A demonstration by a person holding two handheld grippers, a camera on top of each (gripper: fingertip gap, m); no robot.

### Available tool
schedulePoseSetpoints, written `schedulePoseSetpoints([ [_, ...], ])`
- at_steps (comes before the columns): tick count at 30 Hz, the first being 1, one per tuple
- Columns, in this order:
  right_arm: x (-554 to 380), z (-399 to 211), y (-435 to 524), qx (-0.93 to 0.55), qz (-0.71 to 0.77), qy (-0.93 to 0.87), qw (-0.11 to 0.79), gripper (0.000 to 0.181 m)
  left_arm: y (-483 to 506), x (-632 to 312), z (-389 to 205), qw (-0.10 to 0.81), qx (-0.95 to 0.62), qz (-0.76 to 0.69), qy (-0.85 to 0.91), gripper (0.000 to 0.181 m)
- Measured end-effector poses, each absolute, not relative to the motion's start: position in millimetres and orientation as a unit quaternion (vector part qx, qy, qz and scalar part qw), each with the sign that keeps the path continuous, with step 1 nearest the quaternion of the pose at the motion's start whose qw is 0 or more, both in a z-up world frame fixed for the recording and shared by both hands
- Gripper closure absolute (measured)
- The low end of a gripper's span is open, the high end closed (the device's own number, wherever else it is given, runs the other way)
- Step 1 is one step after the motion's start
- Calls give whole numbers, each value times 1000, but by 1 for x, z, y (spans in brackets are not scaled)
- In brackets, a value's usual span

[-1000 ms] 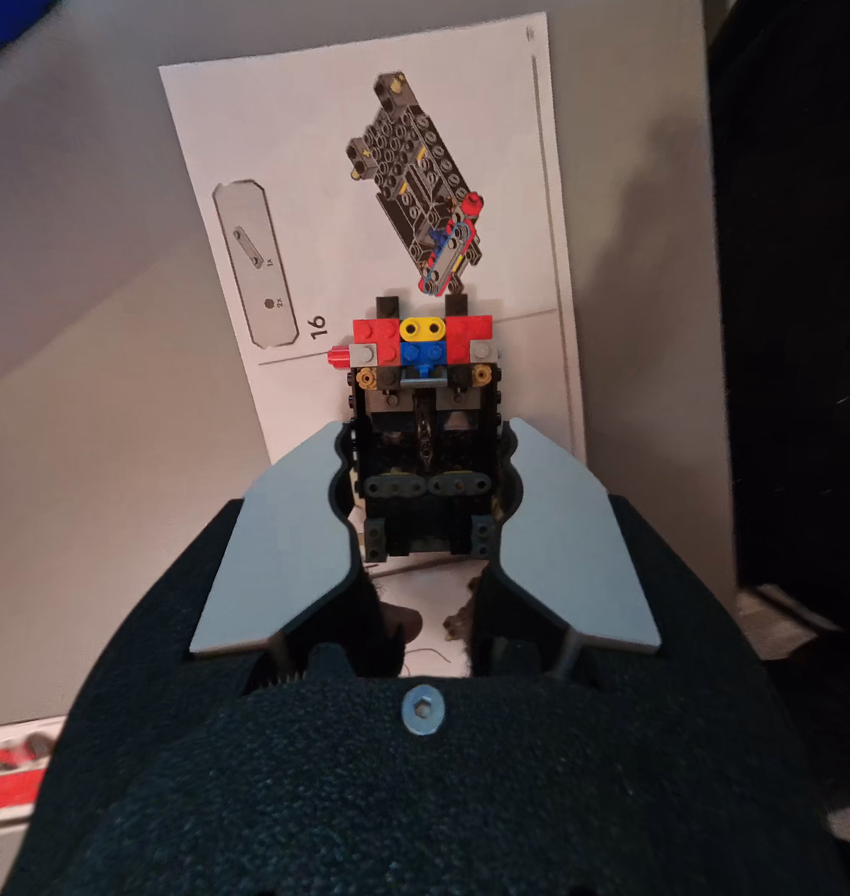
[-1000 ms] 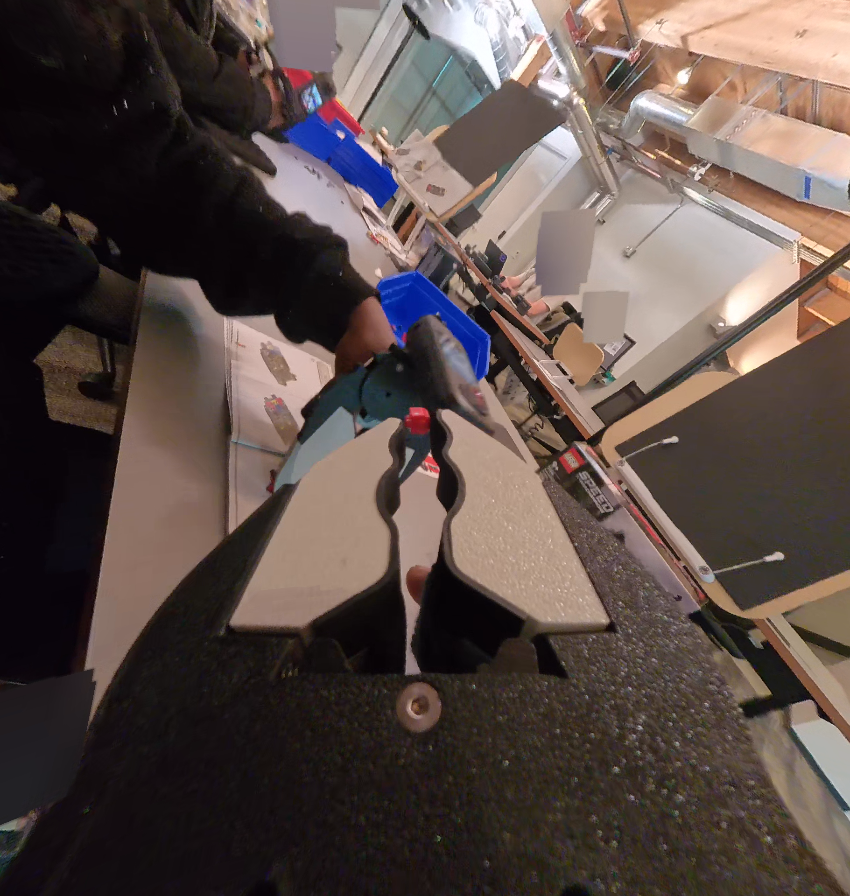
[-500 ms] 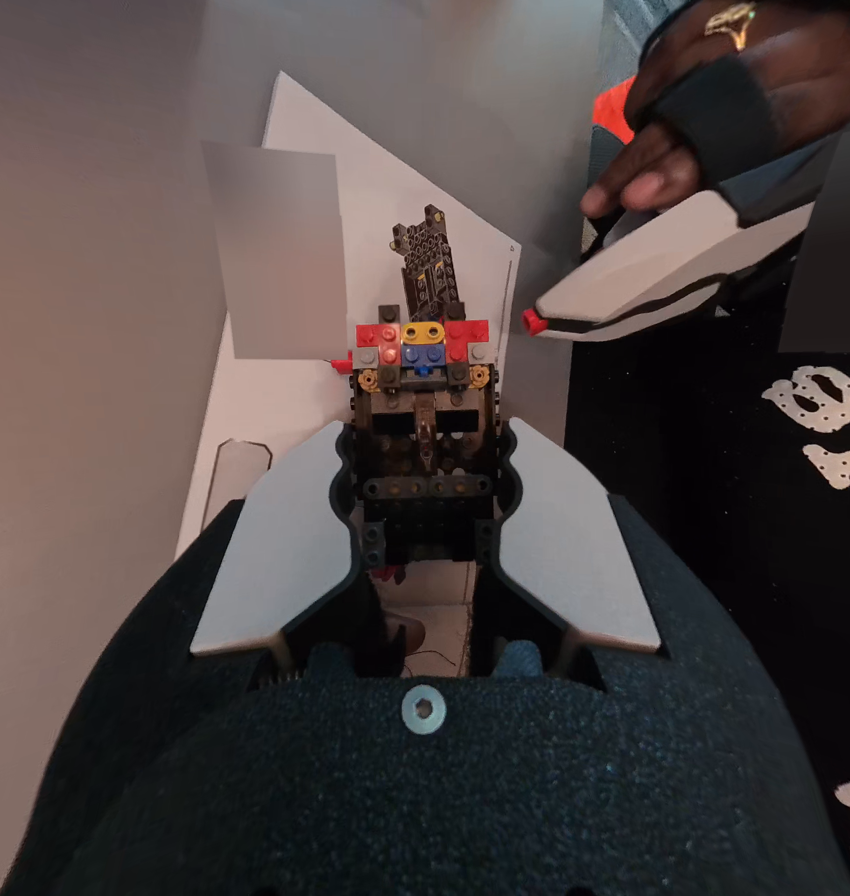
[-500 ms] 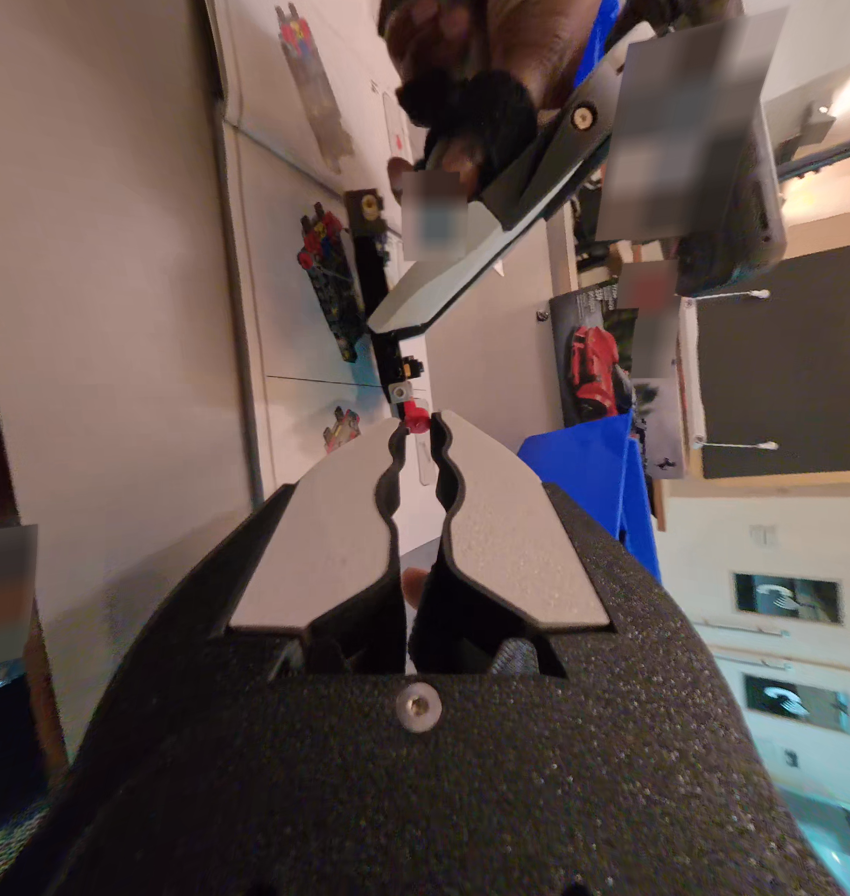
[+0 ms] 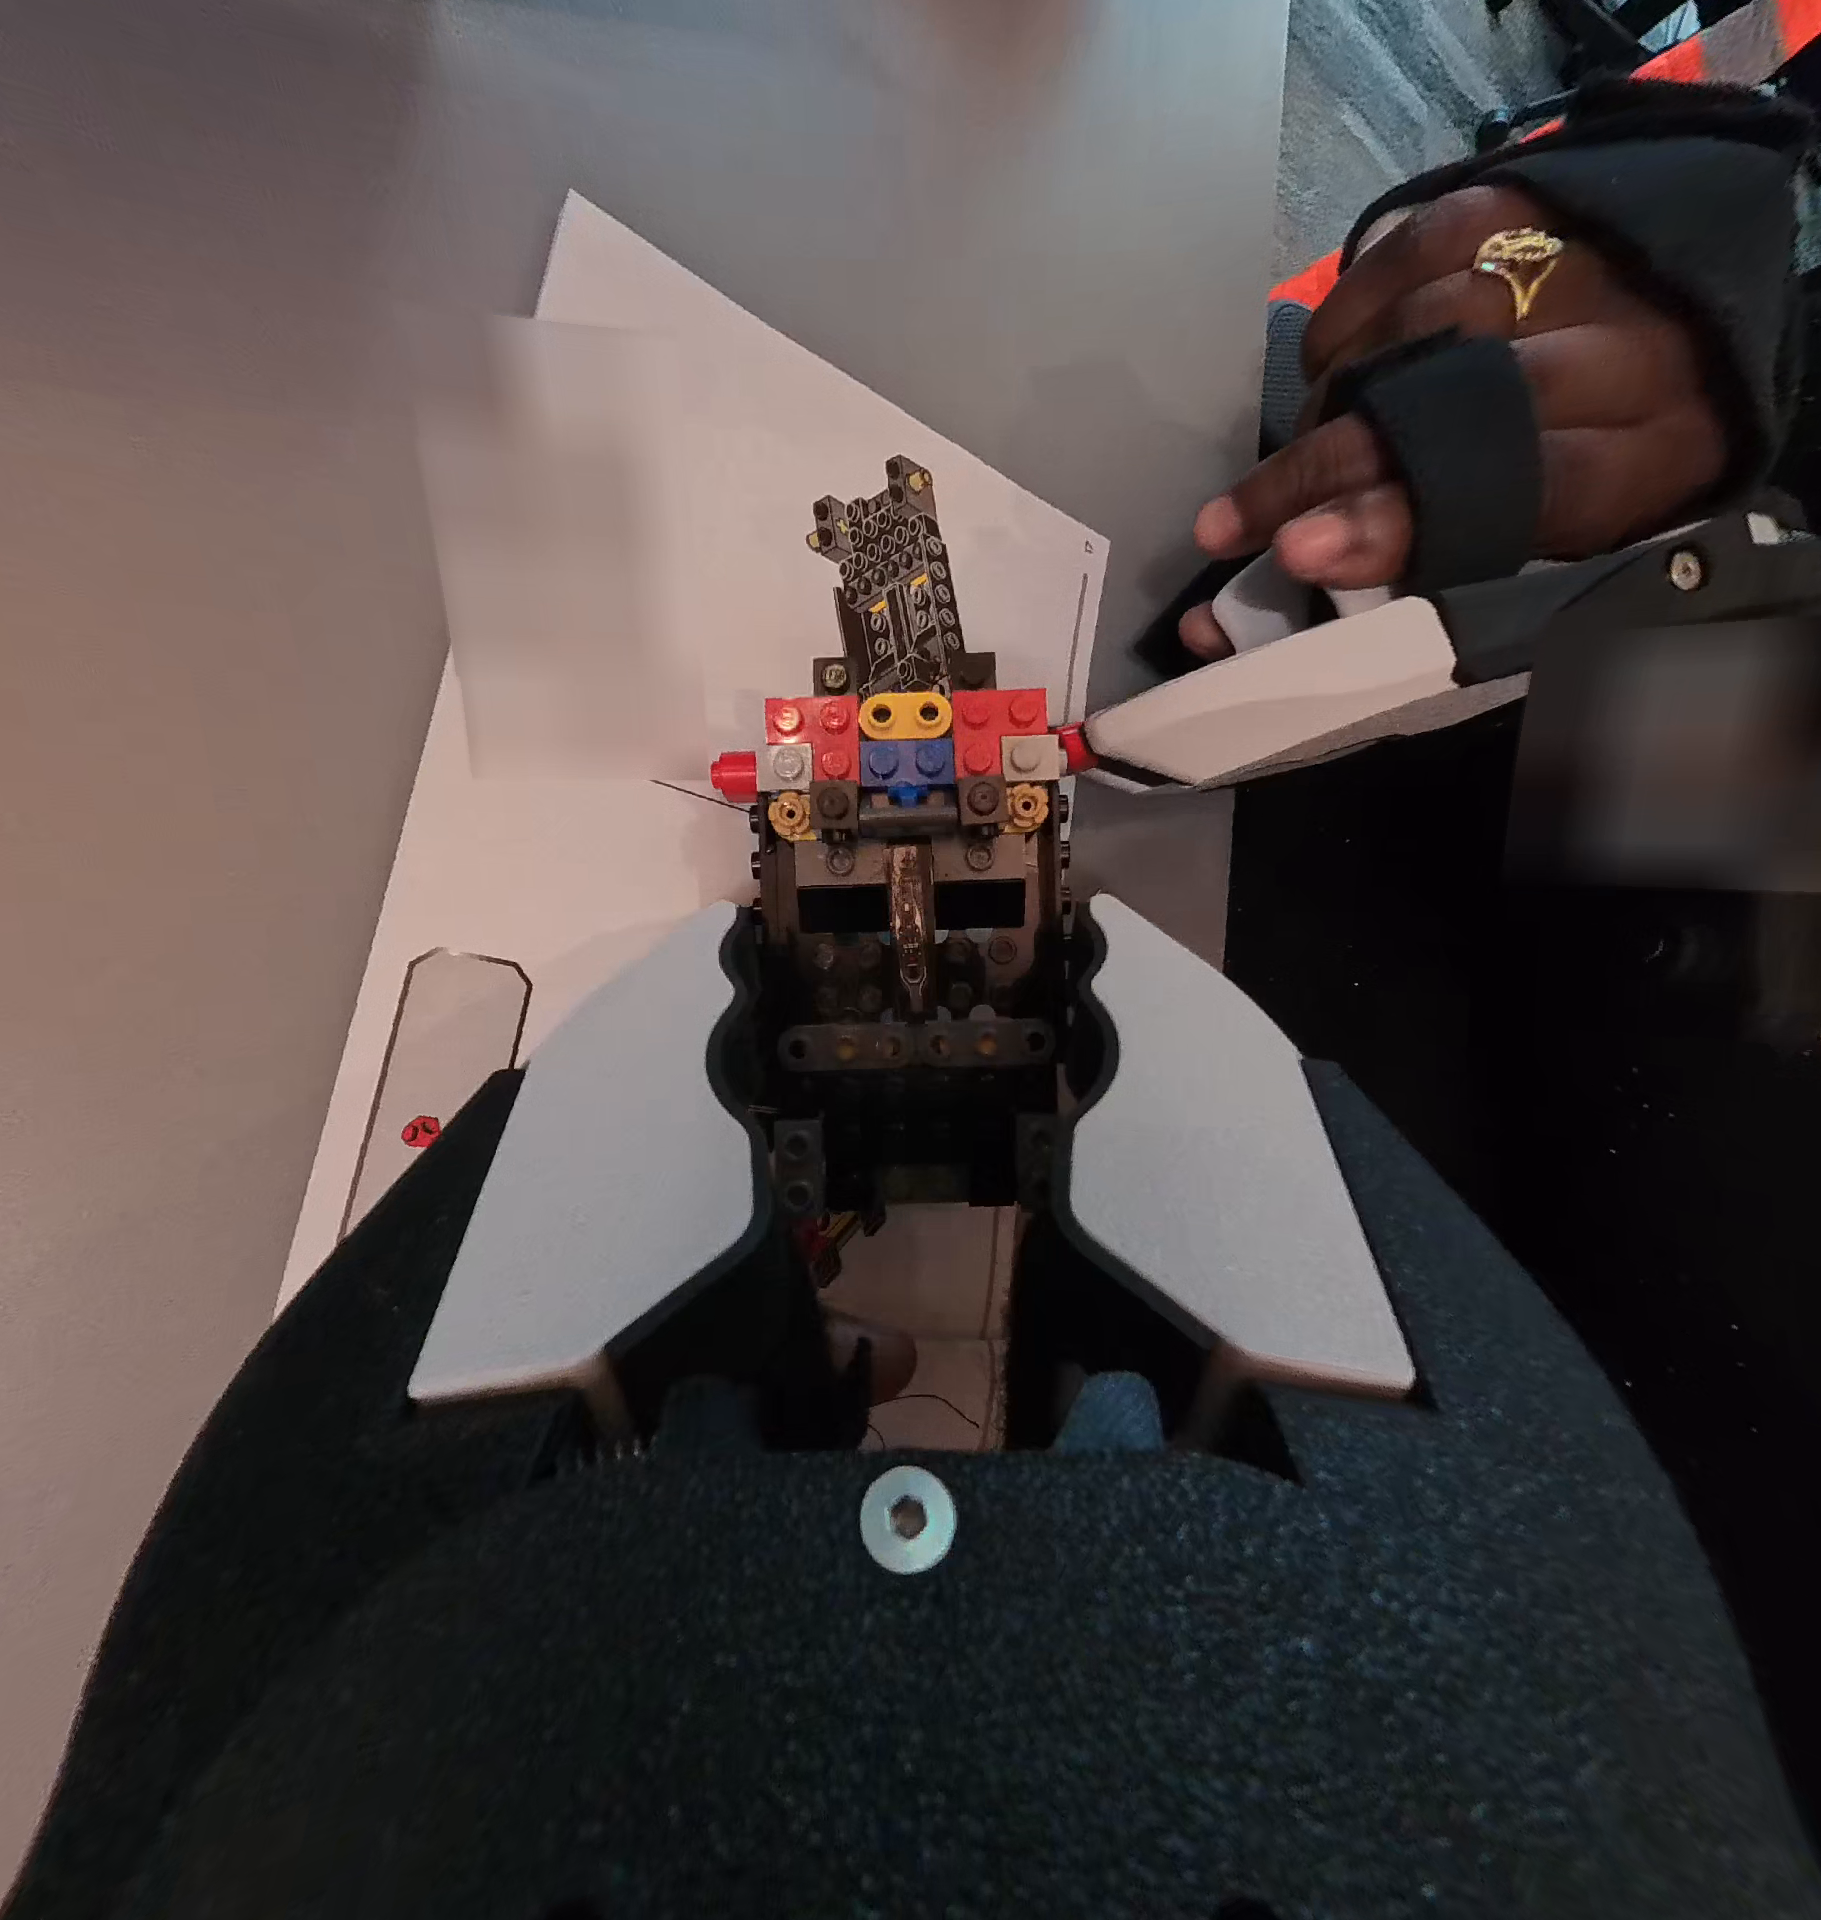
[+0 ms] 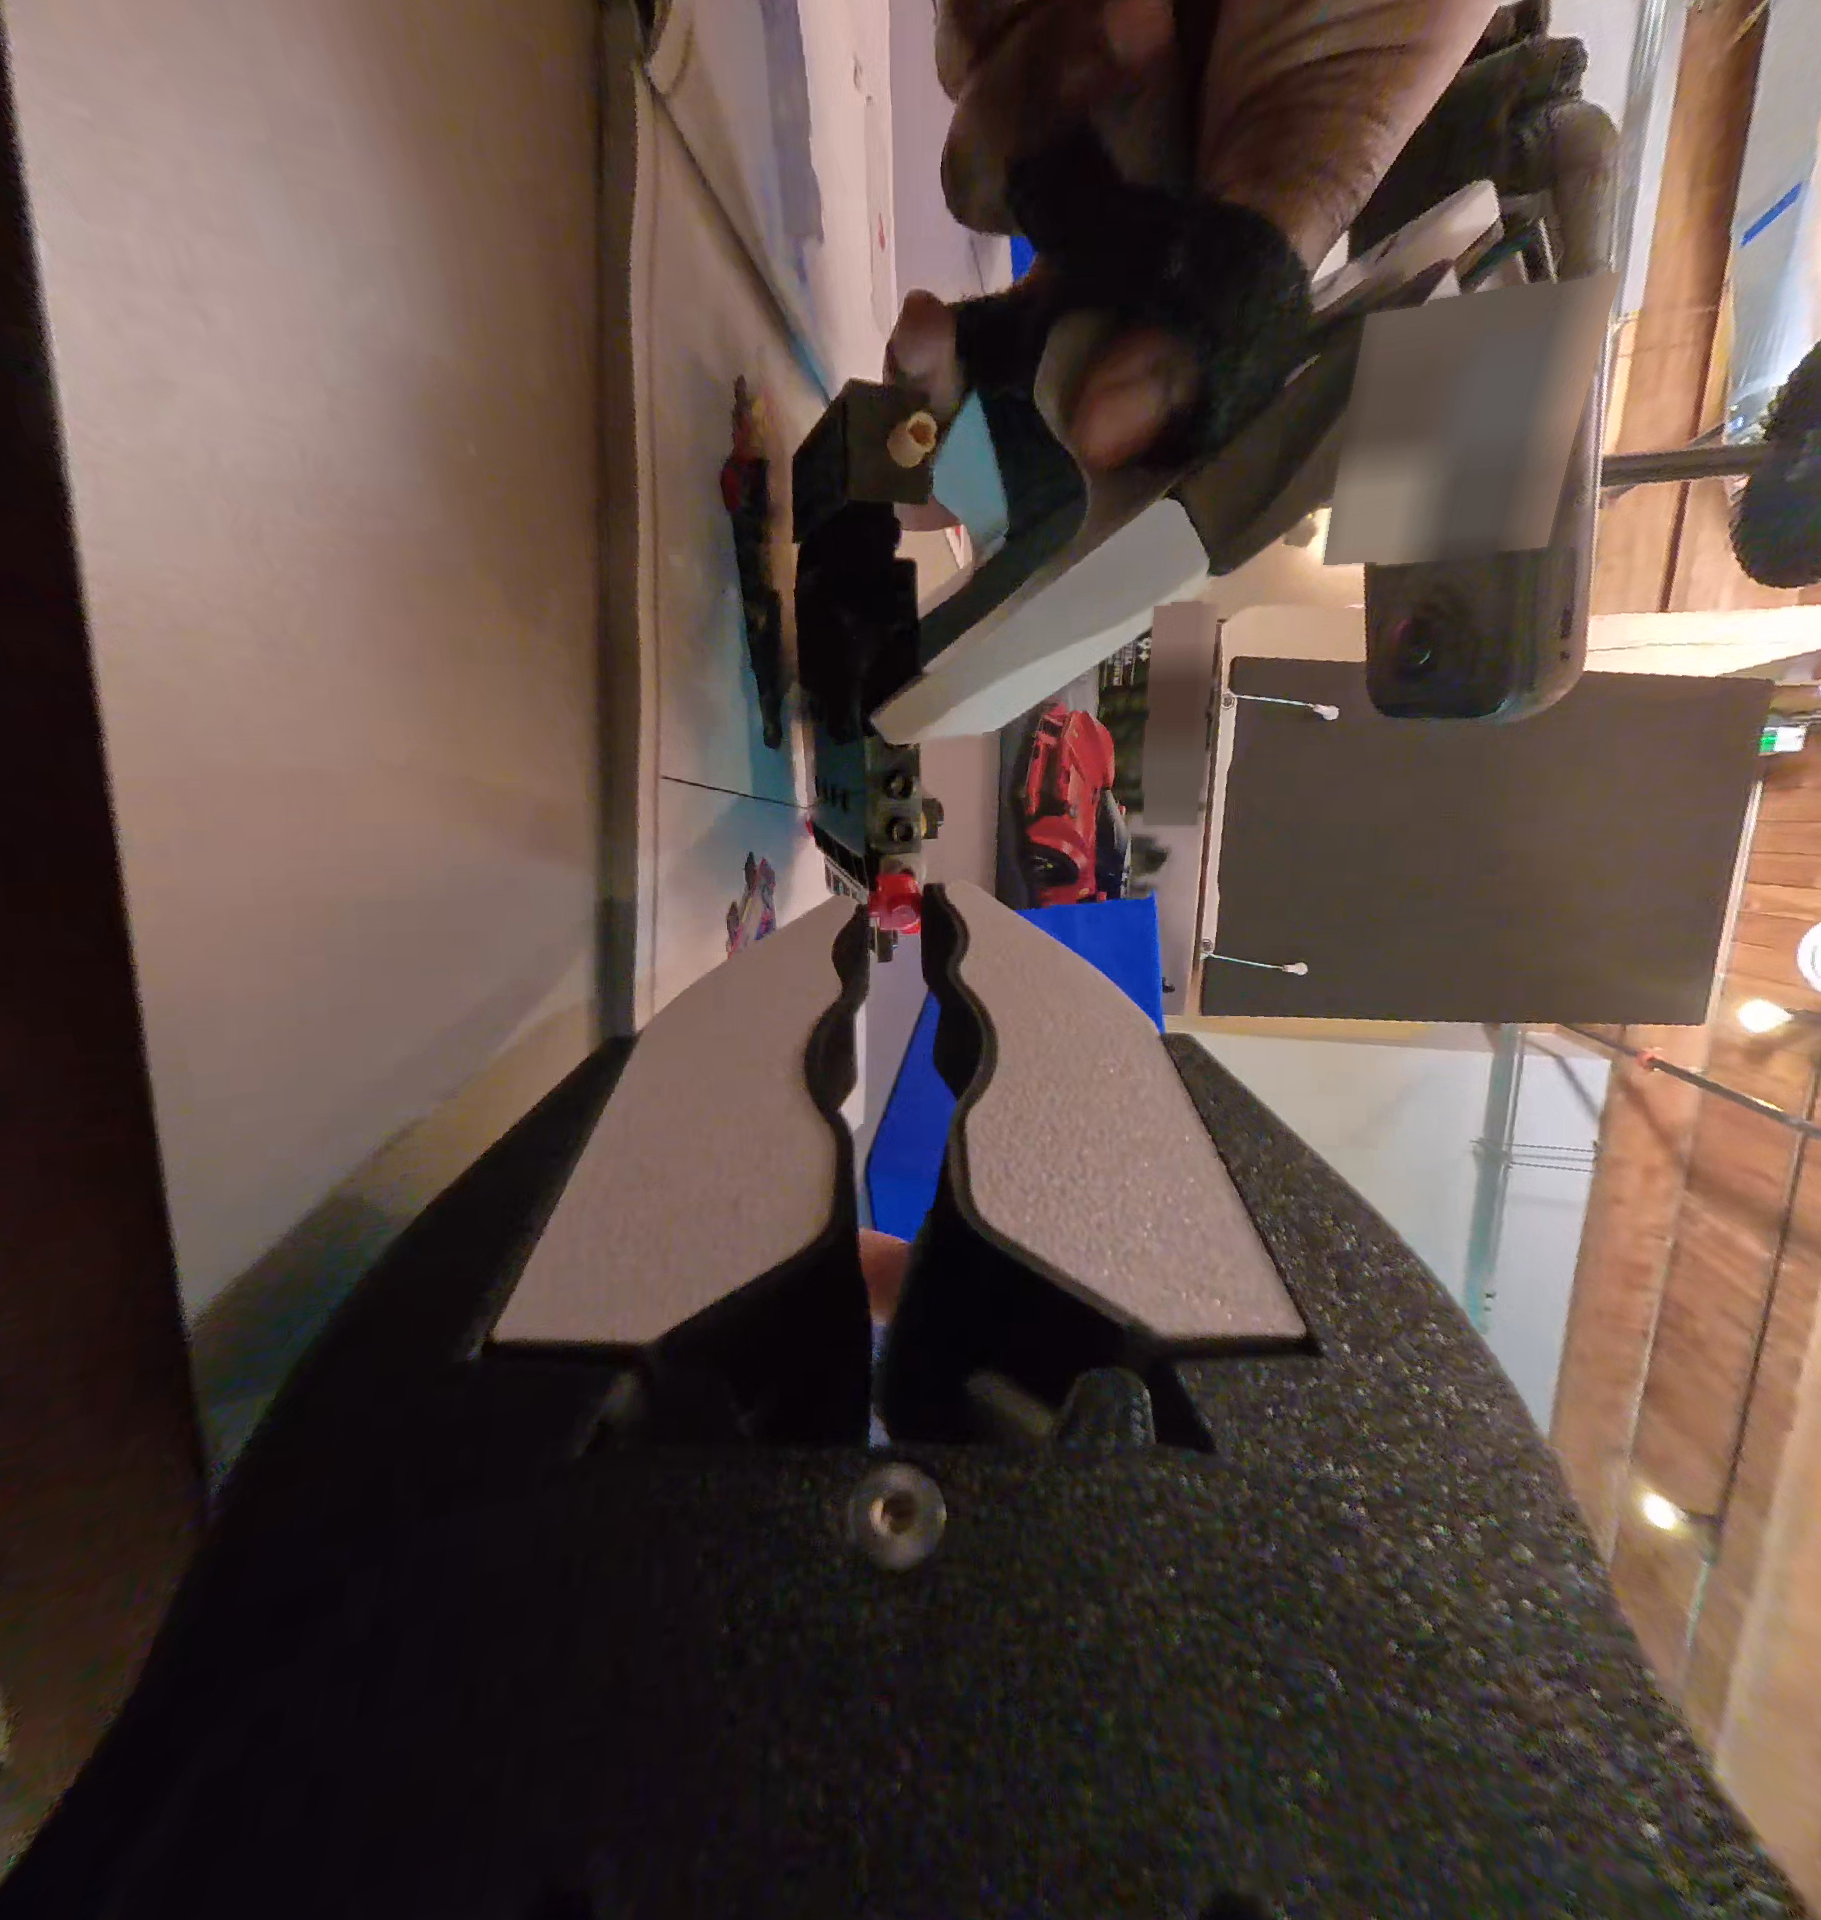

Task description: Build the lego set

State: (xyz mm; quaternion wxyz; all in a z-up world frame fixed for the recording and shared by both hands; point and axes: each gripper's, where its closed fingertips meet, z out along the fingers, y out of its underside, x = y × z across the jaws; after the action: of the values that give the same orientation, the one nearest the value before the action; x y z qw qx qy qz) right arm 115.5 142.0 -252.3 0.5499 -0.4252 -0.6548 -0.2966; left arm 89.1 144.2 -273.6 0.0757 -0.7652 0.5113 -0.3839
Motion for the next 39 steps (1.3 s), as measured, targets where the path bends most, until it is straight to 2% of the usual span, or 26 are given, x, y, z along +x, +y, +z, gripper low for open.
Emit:
schedulePoseSetpoints([
  [1,116,-252,142,-427,-295,-655,549,172,144,89,-274,76,-766,-382,512,123],
  [23,120,-259,141,-427,-341,-645,534,172,144,94,-279,142,-785,-316,514,125],
  [27,120,-261,141,-426,-342,-647,532,172,145,94,-280,152,-785,-301,520,121],
  [34,120,-262,141,-427,-352,-642,530,172,144,94,-280,144,-787,-294,524,125],
  [39,121,-260,143,-423,-369,-636,530,172,144,95,-280,134,-790,-302,517,121],
])
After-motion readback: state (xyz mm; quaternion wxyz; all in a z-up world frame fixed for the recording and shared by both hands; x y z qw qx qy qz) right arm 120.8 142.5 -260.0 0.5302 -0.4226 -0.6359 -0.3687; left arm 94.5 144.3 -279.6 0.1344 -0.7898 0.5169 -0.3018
